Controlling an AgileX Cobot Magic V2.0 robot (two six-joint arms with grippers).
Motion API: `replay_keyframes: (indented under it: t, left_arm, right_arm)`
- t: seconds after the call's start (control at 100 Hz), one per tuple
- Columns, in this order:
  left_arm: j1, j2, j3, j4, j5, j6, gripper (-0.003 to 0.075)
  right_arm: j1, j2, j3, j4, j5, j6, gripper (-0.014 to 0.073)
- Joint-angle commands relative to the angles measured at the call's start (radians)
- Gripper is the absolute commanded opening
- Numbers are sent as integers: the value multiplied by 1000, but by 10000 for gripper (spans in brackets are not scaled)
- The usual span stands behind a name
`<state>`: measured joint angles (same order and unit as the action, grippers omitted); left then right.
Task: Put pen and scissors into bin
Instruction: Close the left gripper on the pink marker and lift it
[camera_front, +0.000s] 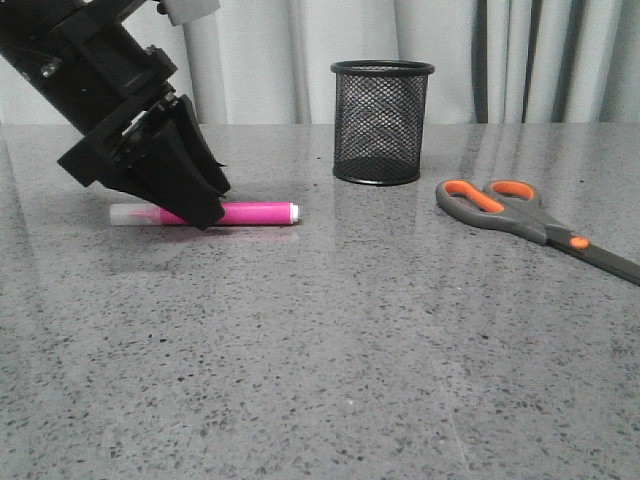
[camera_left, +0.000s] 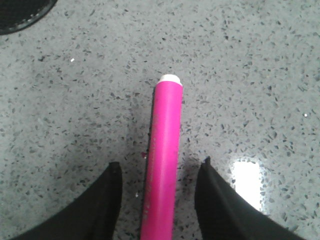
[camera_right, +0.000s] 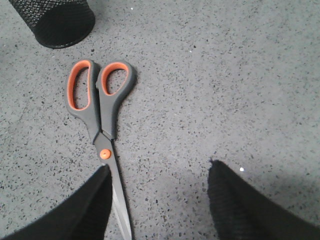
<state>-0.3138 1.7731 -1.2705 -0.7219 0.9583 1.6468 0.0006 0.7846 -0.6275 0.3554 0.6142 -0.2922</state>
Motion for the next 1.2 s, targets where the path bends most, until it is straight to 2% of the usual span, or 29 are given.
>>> replay_keyframes:
  t: [0.0,0.74,0.85,1.04,1.19]
  left_arm:
    - [-8,-40,-31,-42,8,0,316]
    - [-8,-3,-31,-27,51,-6,312]
    - [-8,-3,-31,-25,53,-6,245]
    - [-8,-3,-33,0,63,-28,-20]
    - [-8,-9,-77,-10,103,-98,-19]
  right_arm:
    - [-1,0,-37,6,-51,-12,381]
    - [-1,0,-37,6,-51,-12,381]
    - [-1,0,-37,6,-50,-12,381]
    - [-1,0,-37,6,-50,-12,381]
    - [-1,0,-37,6,-50,-12,381]
